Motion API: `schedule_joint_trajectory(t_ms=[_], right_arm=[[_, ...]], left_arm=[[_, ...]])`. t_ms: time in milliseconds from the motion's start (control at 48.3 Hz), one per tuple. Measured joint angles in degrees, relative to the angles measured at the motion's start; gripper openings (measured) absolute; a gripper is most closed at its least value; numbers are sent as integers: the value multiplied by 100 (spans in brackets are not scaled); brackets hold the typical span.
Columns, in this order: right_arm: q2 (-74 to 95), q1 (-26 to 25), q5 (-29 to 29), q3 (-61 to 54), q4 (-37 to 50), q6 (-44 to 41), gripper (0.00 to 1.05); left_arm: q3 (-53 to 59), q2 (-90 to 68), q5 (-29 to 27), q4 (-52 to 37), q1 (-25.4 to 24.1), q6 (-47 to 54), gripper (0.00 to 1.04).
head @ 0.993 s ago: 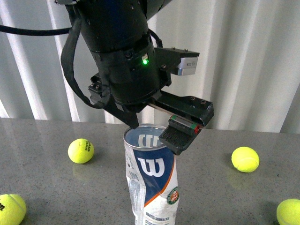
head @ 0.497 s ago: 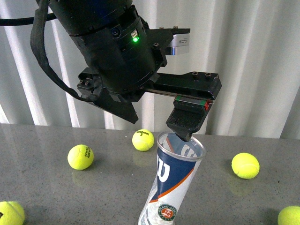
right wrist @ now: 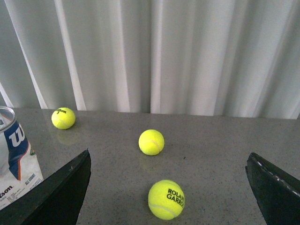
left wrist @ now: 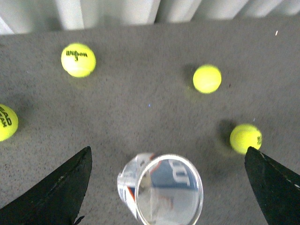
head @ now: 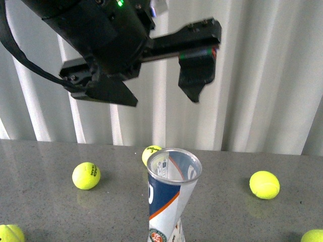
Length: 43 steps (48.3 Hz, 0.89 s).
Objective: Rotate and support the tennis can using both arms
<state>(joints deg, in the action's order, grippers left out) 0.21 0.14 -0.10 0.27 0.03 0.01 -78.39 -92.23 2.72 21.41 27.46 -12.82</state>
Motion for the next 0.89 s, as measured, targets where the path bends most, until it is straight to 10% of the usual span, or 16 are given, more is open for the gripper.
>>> schedule_joint_trajectory(t_ms=[248,331,393,724,890], right_arm=[[0,0,0,0,0,-2,98],[0,0,-2,0,0,-2,98],[0,0,2,0,0,0,98],[0,0,2,0,0,-2,98],[0,0,2,0,0,-2,98]], left_arm=[[146,184,-264,-356,-2,-330,97],[1591,638,-2184,-3139,-15,520,79],[2503,1045,-2520,-4413,-177,835,68],[5536,2835,-1648,-6144,-1279,1189,3],[6140,3394,-1392,-6227,-1596,1237,4]])
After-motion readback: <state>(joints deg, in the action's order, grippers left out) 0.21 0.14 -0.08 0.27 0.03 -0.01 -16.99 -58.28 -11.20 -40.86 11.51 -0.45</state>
